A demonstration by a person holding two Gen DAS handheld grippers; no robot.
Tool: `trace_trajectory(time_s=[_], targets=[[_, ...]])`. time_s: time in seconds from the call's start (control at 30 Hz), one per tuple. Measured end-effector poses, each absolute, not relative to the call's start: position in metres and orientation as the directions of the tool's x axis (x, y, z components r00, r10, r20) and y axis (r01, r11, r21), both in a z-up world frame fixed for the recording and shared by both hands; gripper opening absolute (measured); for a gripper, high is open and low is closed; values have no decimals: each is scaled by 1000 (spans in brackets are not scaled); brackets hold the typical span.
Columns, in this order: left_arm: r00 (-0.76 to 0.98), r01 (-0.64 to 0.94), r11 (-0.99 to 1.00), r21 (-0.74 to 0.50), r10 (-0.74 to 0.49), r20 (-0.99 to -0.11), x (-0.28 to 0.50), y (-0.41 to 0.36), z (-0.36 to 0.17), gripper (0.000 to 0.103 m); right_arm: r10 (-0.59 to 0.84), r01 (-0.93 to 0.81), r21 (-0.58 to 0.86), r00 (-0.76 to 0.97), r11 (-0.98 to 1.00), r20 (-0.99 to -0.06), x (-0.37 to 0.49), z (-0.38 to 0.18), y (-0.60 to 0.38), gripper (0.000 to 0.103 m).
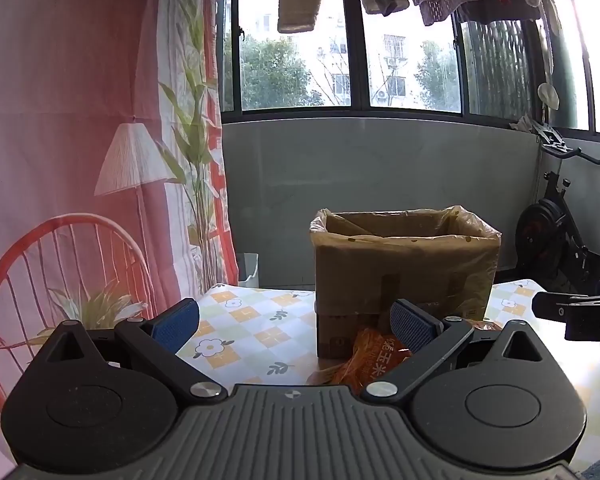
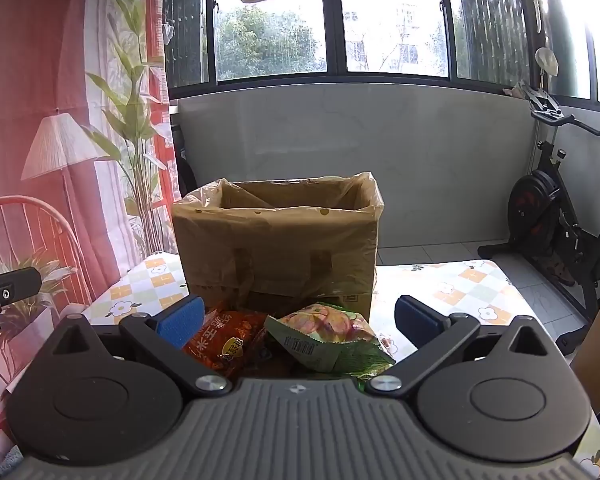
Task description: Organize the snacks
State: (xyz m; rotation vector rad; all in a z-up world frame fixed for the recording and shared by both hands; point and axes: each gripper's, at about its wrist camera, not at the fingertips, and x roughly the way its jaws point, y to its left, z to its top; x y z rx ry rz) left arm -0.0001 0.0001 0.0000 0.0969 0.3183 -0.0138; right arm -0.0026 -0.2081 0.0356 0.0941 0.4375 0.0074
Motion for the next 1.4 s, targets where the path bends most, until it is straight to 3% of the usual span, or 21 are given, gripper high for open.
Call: trace_trajectory(time_s=[0.73, 1.4], targets=[[953, 10, 995, 97, 20, -302, -7, -2, -1, 102, 28, 13, 94, 907, 995, -420, -3, 36, -208, 103], [975, 5, 995, 102, 18, -220, -11, -1, -2, 102, 28, 13, 94, 907, 995, -421, -3, 36, -208, 103]])
